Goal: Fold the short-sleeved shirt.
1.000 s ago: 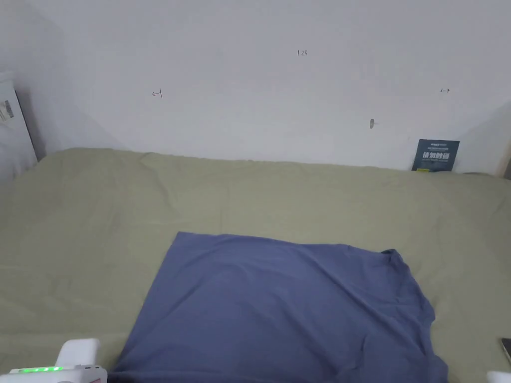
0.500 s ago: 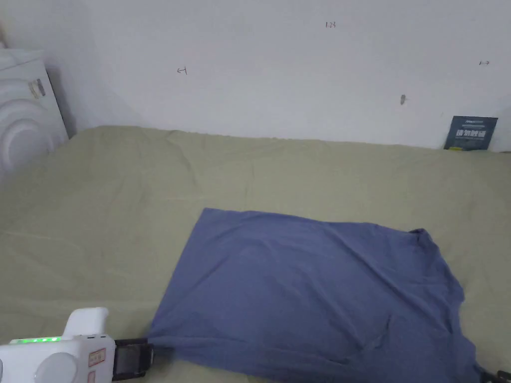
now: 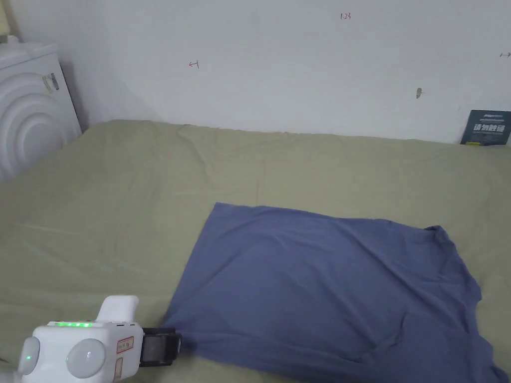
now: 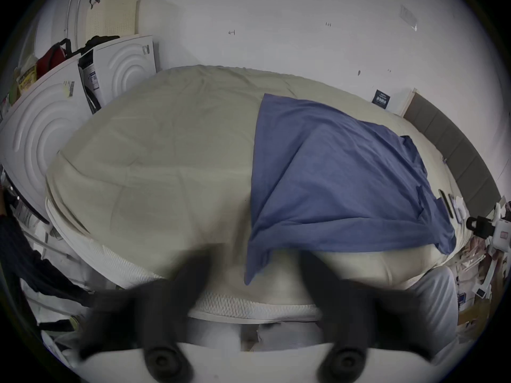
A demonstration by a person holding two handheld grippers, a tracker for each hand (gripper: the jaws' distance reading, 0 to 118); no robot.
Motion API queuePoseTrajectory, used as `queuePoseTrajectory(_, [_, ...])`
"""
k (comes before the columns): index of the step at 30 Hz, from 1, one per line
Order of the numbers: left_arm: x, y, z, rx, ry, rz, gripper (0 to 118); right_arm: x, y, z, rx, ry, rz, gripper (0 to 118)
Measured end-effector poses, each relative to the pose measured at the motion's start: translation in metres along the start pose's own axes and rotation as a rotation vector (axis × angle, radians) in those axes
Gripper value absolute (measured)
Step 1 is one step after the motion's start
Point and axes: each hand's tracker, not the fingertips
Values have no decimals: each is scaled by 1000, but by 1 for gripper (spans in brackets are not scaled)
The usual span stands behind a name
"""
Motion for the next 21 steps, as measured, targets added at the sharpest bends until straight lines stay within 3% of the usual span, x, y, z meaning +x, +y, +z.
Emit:
queuePoseTrajectory(1, [-1, 3, -7, -66, 82, 5, 115, -1, -1, -1, -3, 7, -8, 0])
queuePoseTrajectory(4, [2, 7, -29, -53, 102, -8, 104, 3, -1, 0, -18, 9, -13, 0])
queuePoseTrajectory(5, [1, 9, -34, -60, 101, 0, 87, 3, -1, -1, -24, 13, -18, 0])
queuePoseTrajectory(6, [-1, 6, -39, -65, 97, 22, 60, 2, -2, -3, -32, 13, -26, 0])
queuePoseTrajectory(8, [-3, 3, -42, -65, 80, 50, 35, 14, 1, -5, -40, 26, -30, 0])
queuePoseTrajectory(9, [-3, 0, -43, -68, 65, 63, 10, 13, 1, -5, -46, 27, -23, 0])
queuePoseTrajectory(11, [5, 0, -43, -48, 99, 45, 5, 13, 0, -7, -46, 32, -4, 0])
queuePoseTrajectory(12, [6, 0, -42, -45, 98, 43, 5, 14, 1, -7, -48, 46, -5, 12])
queuePoseTrajectory(13, [6, -1, -42, -35, 68, 79, 5, 11, 1, -8, -54, 46, -5, 48])
queuePoseTrajectory(14, [7, 2, -40, -41, 65, 86, 5, 10, 0, -13, -80, 63, 8, 98])
queuePoseTrajectory(15, [7, 3, -39, -41, 65, 91, 5, 10, 0, -17, -119, 59, 24, 118])
queuePoseTrajectory(16, [8, 3, -38, -42, 65, 88, 5, 8, 2, -10, -77, 41, 34, 116])
queuePoseTrajectory(20, [6, 6, -40, -44, 75, 86, 5, 2, 0, -40, -194, 69, 91, 116])
queuePoseTrajectory(21, [6, 6, -40, -39, 85, 84, 5, 1, -2, -47, -221, 74, 107, 110])
